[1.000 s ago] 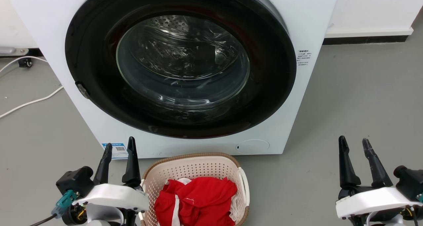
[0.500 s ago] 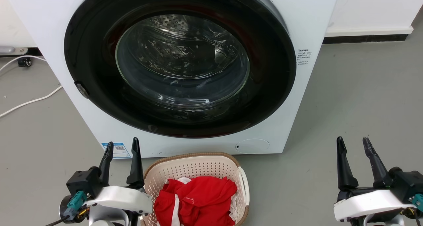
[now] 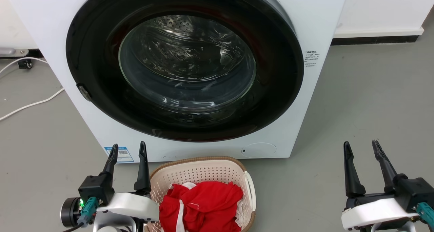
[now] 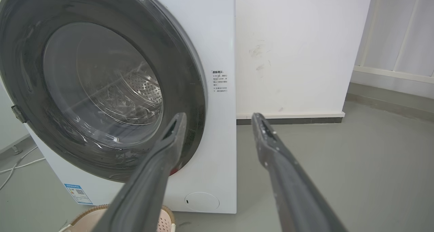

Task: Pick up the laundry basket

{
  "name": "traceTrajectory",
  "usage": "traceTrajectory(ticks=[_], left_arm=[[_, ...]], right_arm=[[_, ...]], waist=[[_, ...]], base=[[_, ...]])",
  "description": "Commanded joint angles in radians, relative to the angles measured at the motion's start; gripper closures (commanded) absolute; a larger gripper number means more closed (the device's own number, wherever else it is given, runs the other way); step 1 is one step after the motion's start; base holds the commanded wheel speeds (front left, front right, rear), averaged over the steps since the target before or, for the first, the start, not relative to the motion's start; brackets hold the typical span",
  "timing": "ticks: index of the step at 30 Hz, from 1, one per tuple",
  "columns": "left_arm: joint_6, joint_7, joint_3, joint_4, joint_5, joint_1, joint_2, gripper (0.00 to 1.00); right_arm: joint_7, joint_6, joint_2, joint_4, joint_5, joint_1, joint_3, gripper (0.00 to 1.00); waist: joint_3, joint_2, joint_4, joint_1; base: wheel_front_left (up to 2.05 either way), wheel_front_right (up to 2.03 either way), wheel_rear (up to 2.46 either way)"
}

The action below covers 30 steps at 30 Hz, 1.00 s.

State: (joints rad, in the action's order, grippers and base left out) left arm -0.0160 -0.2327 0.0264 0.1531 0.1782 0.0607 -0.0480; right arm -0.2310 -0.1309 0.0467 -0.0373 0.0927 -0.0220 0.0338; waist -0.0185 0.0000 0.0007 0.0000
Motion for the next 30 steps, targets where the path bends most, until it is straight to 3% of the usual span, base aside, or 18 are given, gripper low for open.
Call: traceTrajectory(ticks=[1, 16, 30], left_arm=[[0.004, -0.007, 0.002, 0.000, -0.016, -0.006, -0.003, 0.00], [0.025, -0.034, 0.006, 0.005, -0.131, -0.016, -0.004, 0.00], [0.028, -0.034, 0.002, 0.007, -0.132, -0.019, -0.003, 0.00]], right_arm=[[-0.010, 0.000, 0.006, 0.006, -0.014, -0.007, 0.000, 0.00], [-0.035, 0.000, 0.006, 0.012, -0.110, -0.020, -0.006, 0.00], [-0.035, 0.000, 0.006, -0.003, -0.085, -0.018, -0.003, 0.00]], waist=[[0.000, 0.0000, 0.000, 0.0000], [0.003, 0.0000, 0.001, 0.0000], [0.001, 0.0000, 0.002, 0.0000]], base=[[0.00, 0.00, 0.00], [0.00, 0.00, 0.00], [0.00, 0.00, 0.00]])
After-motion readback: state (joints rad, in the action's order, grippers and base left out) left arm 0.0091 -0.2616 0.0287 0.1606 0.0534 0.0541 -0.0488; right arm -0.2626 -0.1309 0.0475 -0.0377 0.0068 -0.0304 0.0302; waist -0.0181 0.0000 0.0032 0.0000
